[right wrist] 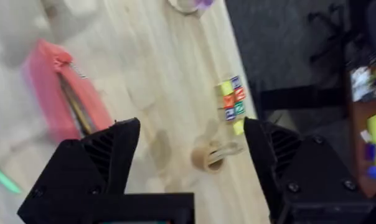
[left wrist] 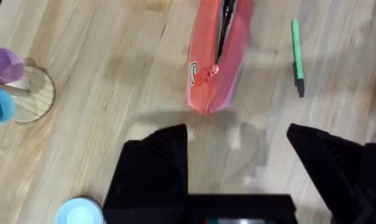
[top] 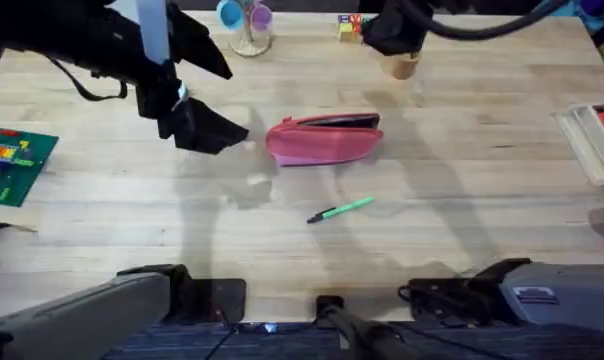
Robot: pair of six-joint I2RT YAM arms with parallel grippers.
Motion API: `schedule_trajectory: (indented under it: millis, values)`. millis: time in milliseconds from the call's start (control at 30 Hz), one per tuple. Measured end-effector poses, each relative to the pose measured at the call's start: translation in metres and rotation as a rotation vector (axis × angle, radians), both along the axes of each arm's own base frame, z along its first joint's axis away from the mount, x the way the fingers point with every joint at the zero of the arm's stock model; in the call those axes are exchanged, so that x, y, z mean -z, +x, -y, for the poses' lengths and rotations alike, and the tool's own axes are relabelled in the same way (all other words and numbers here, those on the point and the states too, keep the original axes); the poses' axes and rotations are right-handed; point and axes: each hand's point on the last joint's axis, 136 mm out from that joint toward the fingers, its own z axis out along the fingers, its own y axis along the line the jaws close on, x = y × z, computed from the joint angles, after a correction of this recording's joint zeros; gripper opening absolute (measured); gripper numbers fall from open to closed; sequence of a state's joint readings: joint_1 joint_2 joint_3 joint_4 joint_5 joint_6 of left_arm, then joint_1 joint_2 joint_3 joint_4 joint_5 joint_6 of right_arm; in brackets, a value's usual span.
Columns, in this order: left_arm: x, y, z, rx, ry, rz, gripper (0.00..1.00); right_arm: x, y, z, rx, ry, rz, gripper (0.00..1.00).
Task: Unzip the bag, pick up the pens from the table one at a time and place them inside, then zip the bag closed.
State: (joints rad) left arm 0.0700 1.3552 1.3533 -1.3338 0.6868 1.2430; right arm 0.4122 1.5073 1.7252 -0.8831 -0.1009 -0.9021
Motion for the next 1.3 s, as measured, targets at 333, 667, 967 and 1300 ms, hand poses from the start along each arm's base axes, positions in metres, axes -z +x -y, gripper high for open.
schedule_trajectory:
  millis: [333, 667, 967, 1300]
  values:
    - [-0.001, 0.002, 0.000, 0.000, 0.001, 0.010, 0.993, 0.025, 0.019, -0.013, -0.136, -0.101, 0.028, 0.469]
    - [-0.001, 0.004, 0.000, 0.000, 0.001, 0.019, 0.993, 0.048, -0.023, -0.021, -0.258, -0.076, -0.152, 0.030]
    - [-0.001, 0.004, 0.000, 0.000, 0.001, 0.019, 0.993, 0.073, -0.054, -0.021, -0.329, -0.084, -0.327, 0.030]
    - [-0.001, 0.004, 0.000, 0.000, 0.001, 0.019, 0.993, 0.118, -0.050, -0.032, -0.350, -0.081, -0.492, 0.030]
